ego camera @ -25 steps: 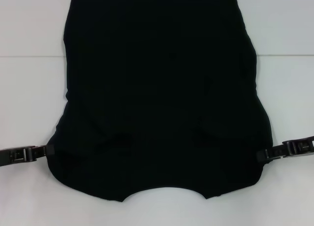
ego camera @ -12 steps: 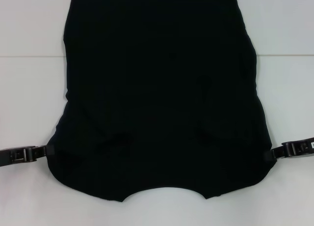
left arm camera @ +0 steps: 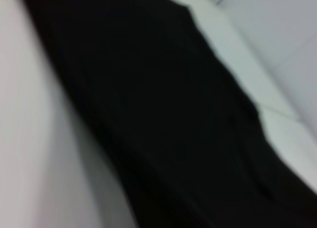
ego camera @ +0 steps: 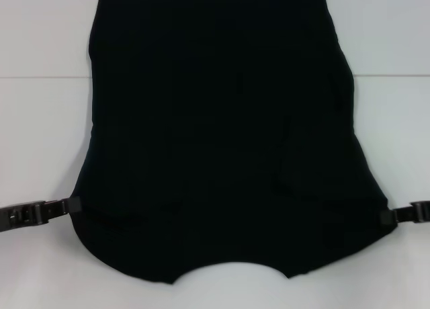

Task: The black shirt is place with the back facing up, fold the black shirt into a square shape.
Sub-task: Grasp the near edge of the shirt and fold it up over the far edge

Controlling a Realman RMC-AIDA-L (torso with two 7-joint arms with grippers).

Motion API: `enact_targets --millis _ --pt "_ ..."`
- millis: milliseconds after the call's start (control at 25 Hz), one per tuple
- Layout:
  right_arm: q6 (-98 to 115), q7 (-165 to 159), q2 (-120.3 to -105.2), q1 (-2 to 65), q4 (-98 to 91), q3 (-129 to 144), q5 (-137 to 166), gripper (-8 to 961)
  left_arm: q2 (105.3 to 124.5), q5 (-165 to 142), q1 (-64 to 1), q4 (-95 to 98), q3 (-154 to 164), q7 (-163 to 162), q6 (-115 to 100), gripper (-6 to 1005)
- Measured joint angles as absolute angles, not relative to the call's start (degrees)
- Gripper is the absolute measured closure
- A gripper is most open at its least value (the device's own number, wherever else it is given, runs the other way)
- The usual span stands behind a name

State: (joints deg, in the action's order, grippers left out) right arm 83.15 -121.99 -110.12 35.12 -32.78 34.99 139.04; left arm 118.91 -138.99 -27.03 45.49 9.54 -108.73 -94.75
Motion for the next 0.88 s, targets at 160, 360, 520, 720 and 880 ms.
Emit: enact_targets --millis 160,360,520,720,880 --pt "87.92 -117.97 -109.84 32.31 -34.23 30.38 139.03 899 118.73 -138.66 -26.11 46.14 6.35 -108.36 -100.96 970" --pt "93.97 -114.56 -109.83 27.97 -37.72 27.95 139.03 900 118.79 -138.74 -24.06 46.35 4.85 -108.55 -106.69 970" --pt "98.60 -110.70 -109.69 24.49 -39.12 25.92 139.14 900 119.14 -138.99 -22.16 46.58 4.83 -108.45 -111.73 970" --pt "101.67 -107.36 -109.30 20.44 -39.33 24.42 139.41 899 119.86 -139.84 -19.83 47.04 5.12 -108.06 -116.48 970" --pt "102.93 -105.78 -109.18 18.05 -39.00 23.84 139.82 900 120.66 -141.00 -18.16 46.96 5.41 -108.09 -117.04 970"
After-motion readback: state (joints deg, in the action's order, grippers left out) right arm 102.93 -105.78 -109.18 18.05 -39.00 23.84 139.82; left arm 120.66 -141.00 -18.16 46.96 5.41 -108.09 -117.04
